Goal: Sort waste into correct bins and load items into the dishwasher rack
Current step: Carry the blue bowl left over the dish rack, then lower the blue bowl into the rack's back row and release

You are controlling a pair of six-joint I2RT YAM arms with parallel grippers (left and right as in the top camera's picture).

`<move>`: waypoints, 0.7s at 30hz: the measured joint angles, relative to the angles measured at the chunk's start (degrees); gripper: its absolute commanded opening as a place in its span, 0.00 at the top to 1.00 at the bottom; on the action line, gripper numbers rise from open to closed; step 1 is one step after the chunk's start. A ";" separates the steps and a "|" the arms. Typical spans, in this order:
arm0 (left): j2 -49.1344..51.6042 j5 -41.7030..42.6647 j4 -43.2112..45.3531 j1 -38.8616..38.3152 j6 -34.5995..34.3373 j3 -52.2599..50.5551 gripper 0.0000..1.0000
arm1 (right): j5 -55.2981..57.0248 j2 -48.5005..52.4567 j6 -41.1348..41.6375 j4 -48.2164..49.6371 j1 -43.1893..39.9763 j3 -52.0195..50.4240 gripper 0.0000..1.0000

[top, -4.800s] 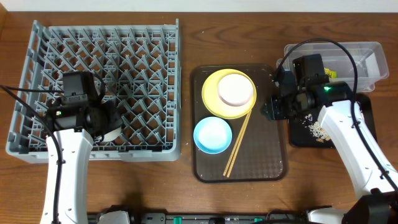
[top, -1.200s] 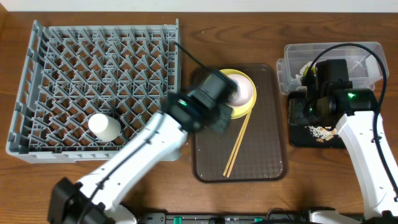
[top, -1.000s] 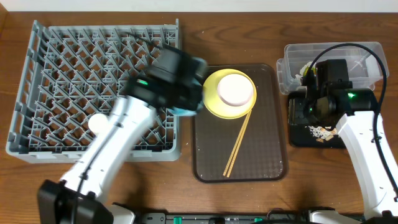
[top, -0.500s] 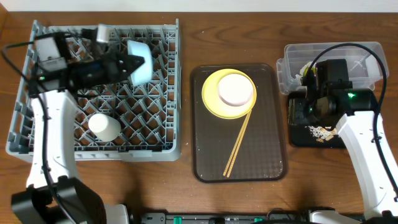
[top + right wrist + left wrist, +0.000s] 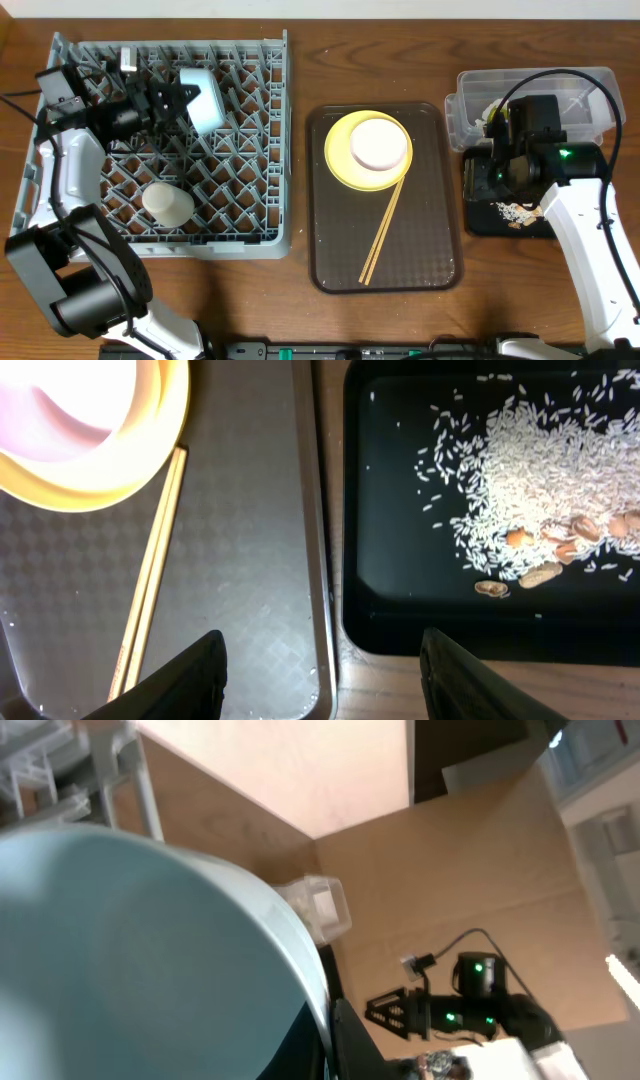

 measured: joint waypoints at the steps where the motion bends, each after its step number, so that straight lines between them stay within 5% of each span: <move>1: 0.00 -0.31 3.06 -0.20 -1.95 0.00 0.94 | 0.00 0.00 0.00 0.04 0.00 0.00 0.40; 21: 4.59 -14.29 40.70 -10.99 -34.12 0.24 0.94 | 0.02 0.00 0.00 0.11 0.00 0.00 0.40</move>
